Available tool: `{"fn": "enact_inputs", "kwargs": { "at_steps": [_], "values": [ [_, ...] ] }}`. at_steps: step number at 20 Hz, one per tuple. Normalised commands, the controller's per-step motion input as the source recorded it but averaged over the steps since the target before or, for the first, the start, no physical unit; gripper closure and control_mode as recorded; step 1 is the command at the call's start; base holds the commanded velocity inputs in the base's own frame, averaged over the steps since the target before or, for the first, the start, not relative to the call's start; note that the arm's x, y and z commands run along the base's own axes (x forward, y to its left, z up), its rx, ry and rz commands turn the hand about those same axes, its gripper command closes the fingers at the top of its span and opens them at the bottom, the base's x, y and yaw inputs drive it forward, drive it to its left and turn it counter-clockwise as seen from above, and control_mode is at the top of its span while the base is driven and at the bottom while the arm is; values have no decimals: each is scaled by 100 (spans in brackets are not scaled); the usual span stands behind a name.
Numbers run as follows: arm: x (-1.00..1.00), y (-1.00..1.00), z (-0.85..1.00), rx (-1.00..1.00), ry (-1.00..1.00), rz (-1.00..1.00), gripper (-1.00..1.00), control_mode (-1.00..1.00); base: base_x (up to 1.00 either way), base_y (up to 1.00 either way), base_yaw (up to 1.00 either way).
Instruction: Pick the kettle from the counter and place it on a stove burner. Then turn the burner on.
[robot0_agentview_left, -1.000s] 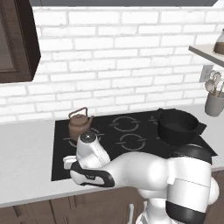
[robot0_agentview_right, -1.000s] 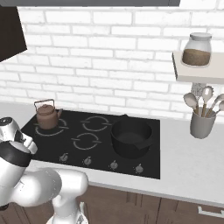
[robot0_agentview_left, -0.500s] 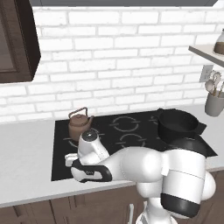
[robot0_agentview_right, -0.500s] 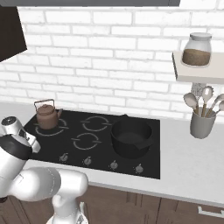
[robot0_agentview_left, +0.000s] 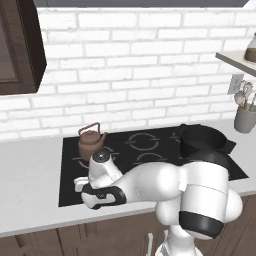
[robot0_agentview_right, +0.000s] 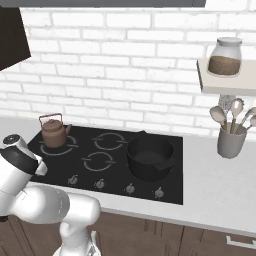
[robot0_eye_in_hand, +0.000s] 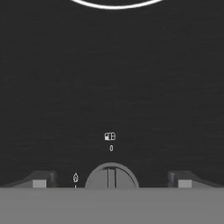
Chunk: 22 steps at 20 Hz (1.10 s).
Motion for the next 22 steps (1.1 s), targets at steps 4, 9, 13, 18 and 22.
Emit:
{"fn": "enact_inputs", "kwargs": {
  "at_steps": [4,9,13,18,22],
  "values": [
    [0,0,0,0,0,0,-100,-100,0,0,0],
    [-1,0,0,0,0,0,-100,-100,0,0,0],
    [-2,1,0,-1,0,1,-100,-100,0,0,0],
    [0,0,0,0,0,0,100,-100,0,0,0],
    [0,0,0,0,0,0,100,-100,0,0,0]
  ]
}}
